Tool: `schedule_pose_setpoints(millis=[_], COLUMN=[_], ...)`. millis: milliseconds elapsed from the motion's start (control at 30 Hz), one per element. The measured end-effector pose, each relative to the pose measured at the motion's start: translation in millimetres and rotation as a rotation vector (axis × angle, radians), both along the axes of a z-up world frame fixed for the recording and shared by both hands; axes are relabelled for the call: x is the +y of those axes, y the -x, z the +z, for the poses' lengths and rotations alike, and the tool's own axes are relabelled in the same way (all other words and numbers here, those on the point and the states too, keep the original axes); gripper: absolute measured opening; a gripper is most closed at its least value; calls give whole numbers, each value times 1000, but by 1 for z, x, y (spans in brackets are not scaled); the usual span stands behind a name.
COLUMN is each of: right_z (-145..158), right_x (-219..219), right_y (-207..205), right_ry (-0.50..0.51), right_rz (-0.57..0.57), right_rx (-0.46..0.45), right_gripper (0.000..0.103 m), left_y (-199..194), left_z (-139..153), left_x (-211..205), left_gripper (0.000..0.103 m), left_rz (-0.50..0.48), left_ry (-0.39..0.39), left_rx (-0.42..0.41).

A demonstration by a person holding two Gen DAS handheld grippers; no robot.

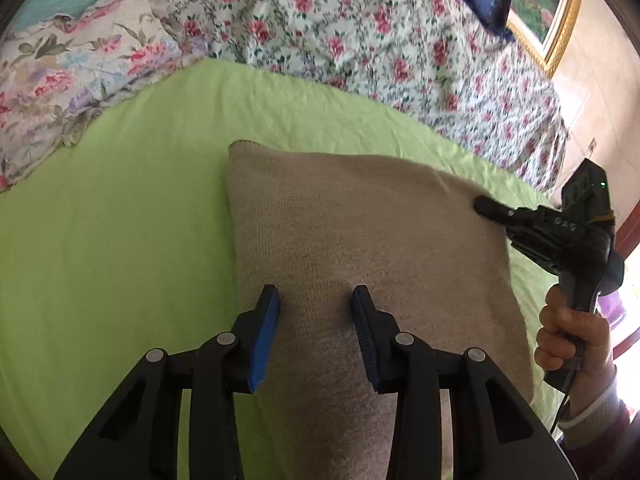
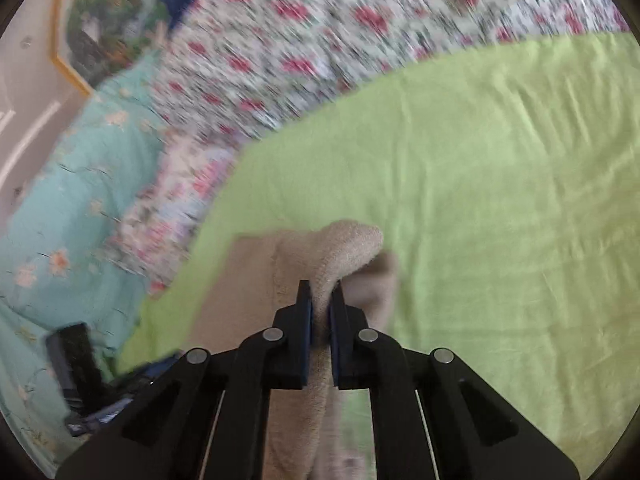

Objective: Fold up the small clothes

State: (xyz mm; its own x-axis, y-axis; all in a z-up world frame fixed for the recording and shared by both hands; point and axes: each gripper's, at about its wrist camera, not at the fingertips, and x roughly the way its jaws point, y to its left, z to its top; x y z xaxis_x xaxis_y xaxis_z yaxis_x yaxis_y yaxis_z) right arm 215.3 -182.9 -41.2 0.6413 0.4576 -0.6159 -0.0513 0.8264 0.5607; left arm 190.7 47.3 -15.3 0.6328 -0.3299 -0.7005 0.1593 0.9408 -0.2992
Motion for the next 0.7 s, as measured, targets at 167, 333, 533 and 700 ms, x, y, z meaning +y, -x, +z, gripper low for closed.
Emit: schedule_pose_setpoints(millis=[167,333,533,700], right_z=[-30,-16,20,32], right_x=[-1,-6,-4,12], right_y=[-11,1,46,87], right_ry=[1,-5,4,4], right_rz=[4,-22,-41,-8], right_rx=[62,59,-4,-34], right_gripper=[9,14,14,14], left_y=[-1,0,30,70], left_z=[-8,-5,7,13], left_x=[-6,-7,10,26], left_gripper=[40,40,37,37], left_rz=[-4,0,4,11], left_ry=[-53,-60,-4,9], left_rx=[2,8,-1,-22])
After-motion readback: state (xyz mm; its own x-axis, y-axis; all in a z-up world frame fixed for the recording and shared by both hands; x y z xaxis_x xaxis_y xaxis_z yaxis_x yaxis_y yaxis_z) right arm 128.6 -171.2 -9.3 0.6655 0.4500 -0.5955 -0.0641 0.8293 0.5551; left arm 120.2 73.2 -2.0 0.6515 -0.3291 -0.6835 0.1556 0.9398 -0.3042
